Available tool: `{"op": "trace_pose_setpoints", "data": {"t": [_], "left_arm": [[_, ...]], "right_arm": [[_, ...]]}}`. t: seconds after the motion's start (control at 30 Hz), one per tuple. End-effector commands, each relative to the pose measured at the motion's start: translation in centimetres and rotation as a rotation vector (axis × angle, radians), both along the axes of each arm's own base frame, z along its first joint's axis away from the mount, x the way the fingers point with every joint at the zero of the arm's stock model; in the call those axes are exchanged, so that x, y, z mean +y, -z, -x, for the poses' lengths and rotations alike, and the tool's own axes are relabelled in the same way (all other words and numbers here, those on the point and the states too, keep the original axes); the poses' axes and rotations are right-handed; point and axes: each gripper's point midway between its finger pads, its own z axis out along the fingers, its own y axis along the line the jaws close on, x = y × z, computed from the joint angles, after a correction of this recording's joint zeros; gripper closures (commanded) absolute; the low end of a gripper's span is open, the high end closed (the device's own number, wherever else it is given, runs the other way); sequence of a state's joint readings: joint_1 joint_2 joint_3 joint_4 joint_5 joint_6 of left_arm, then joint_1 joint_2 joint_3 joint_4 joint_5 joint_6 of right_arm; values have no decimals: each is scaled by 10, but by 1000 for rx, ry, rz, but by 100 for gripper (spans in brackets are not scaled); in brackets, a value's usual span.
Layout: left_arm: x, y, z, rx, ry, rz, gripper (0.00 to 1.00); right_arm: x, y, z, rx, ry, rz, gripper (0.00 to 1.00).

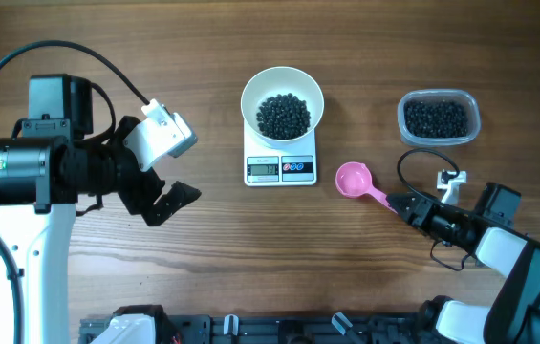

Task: Scoop item into bowl and weigh 150g on scale

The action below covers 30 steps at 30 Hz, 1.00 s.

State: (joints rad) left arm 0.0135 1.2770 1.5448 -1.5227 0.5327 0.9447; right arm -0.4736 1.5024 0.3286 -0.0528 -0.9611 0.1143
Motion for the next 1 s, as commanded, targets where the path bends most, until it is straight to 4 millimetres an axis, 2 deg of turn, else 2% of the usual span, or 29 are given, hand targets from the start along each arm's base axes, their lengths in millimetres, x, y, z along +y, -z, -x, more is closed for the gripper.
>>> {"op": "trace_pose_setpoints", "data": {"t": [0.0,0.27,0.43,0.6,0.97], "left_arm": [[0,-7,0,-28,5,4,0],[0,-7,0,-28,5,4,0],[0,-7,0,-28,5,4,0],[0,-7,0,-28,5,4,0],[0,-7,0,-28,5,4,0]], "right_arm": [[7,-1,3,8,-8,-45,60],[12,-6,5,0,-23,-88,62],[14,-5,9,18,-26,-95,62],[15,-3,12,27,-33,-92,56],[18,0,19,65,-40,-101,58]]}}
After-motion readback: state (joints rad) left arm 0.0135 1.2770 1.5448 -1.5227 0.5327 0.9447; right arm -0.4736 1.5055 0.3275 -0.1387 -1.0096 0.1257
